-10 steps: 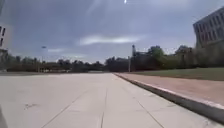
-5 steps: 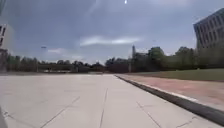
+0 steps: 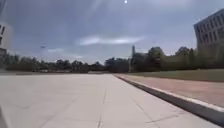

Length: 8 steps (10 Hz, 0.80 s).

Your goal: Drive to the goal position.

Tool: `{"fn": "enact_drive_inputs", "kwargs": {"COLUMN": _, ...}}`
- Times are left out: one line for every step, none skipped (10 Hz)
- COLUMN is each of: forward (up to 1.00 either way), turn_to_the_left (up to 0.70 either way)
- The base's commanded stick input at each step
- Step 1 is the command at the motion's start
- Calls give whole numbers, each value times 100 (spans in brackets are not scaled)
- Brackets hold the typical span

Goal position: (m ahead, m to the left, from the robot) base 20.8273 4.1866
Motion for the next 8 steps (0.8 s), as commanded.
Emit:
{"fn": "enact_drive_inputs", "kwargs": {"forward": 100, "turn_to_the_left": 2}}
{"fn": "enact_drive_inputs", "kwargs": {"forward": 100, "turn_to_the_left": 1}}
{"fn": "enact_drive_inputs", "kwargs": {"forward": 100, "turn_to_the_left": 0}}
{"fn": "enact_drive_inputs", "kwargs": {"forward": 100, "turn_to_the_left": 0}}
{"fn": "enact_drive_inputs", "kwargs": {"forward": 100, "turn_to_the_left": 0}}
{"fn": "enact_drive_inputs", "kwargs": {"forward": 100, "turn_to_the_left": 0}}
{"fn": "enact_drive_inputs", "kwargs": {"forward": 100, "turn_to_the_left": 1}}
{"fn": "enact_drive_inputs", "kwargs": {"forward": 100, "turn_to_the_left": 3}}
